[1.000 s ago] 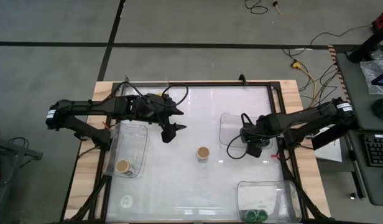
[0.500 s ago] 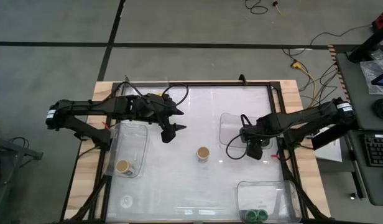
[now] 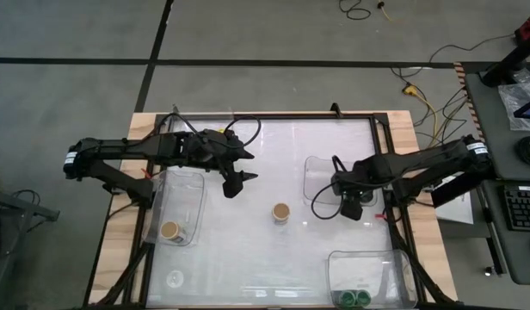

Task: Sort spices by type
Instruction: Put the gold seasoning bottle into the middle left transparent bin

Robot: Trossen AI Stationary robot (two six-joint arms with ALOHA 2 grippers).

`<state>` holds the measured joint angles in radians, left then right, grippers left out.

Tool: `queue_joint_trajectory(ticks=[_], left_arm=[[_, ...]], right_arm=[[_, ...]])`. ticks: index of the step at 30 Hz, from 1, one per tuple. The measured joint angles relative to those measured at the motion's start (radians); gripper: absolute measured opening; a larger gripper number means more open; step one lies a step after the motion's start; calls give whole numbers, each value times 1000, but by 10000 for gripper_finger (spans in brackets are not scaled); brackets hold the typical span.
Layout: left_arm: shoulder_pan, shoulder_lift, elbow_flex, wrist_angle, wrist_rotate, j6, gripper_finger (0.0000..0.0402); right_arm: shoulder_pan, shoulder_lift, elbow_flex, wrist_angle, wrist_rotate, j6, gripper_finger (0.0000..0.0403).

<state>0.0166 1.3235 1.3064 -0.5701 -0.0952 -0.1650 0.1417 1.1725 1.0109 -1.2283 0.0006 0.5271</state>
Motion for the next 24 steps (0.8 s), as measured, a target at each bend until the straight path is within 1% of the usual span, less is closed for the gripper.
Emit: queue_joint_trajectory(ticks=[4, 7, 9, 12, 16, 18, 20, 24], left_arm=[[0, 0, 0, 0, 9, -19, 278], [0, -1, 0, -8, 65, -57, 278], [0, -1, 0, -23, 78, -60, 278], [-1, -4, 0, -61, 79, -65, 278], [0, -6, 0, -95, 79, -143, 278], [0, -6, 0, -119, 79, -162, 278], [0, -6, 0, -138, 80, -171, 278], [-2, -7, 0, -200, 88, -199, 278]], right_arm=[[0, 8, 53, 0, 37, -15, 338], [2, 24, 99, 4, 68, -39, 344], [10, 39, 130, 25, 102, -75, 345], [32, 56, 174, 122, 133, -160, 342], [59, 88, 203, 329, 132, -291, 337], [64, 117, 210, 407, 132, -330, 337], [64, 158, 215, 458, 132, -345, 340], [63, 266, 261, 465, 134, -354, 352]])
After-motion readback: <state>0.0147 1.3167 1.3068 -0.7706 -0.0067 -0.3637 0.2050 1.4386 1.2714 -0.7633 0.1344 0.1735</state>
